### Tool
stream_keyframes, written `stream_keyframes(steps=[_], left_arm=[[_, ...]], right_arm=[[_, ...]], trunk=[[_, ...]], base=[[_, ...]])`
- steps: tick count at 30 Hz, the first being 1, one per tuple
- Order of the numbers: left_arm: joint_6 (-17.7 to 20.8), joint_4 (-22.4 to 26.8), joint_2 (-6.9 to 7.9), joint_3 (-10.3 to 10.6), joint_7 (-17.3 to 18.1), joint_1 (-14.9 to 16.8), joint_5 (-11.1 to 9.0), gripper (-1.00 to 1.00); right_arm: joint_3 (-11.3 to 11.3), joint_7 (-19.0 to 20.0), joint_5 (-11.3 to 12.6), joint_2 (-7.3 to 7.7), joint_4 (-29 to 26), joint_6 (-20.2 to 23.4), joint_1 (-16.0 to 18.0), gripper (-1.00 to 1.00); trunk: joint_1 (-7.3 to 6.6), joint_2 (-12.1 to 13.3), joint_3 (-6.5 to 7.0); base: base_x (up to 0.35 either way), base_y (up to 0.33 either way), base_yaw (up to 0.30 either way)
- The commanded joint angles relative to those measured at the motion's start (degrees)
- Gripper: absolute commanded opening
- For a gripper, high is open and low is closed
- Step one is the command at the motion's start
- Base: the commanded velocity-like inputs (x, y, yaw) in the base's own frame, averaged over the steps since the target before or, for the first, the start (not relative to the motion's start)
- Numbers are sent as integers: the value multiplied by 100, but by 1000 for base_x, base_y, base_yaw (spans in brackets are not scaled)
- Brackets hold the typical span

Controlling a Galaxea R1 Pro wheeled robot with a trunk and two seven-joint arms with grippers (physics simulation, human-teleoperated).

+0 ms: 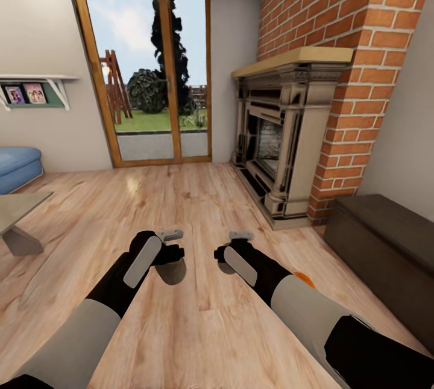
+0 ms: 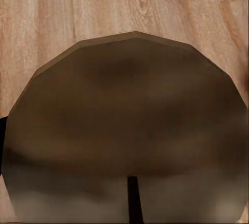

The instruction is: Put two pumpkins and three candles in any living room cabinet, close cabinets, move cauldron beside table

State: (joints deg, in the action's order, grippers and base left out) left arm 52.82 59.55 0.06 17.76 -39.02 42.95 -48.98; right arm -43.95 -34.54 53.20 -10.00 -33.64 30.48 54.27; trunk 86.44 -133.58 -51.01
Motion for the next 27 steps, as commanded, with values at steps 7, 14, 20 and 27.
stream_keyframes(steps=[7, 14, 20, 27], left_arm=[[-5, 4, 3, 1, -43, 3, -38, -100], [-153, -103, 3, 81, -44, 3, -37, -100], [-218, -123, 3, 124, -44, 3, -36, -100], [-231, -134, -58, 138, -59, 3, -29, -100]], right_arm=[[-26, -72, 32, 0, -2, -13, 5, -100], [-6, -75, 32, 0, -1, -52, 7, -100], [2, -60, 32, 0, 4, -51, 6, -100], [-10, -66, 32, 0, 9, -56, 6, -100]], trunk=[[-4, -3, 15], [-4, -3, 10], [-4, -3, 8], [-4, -3, 8]], base=[[-65, 40, -119], [-3, 2, -130], [0, 0, -288], [0, 0, -281]])
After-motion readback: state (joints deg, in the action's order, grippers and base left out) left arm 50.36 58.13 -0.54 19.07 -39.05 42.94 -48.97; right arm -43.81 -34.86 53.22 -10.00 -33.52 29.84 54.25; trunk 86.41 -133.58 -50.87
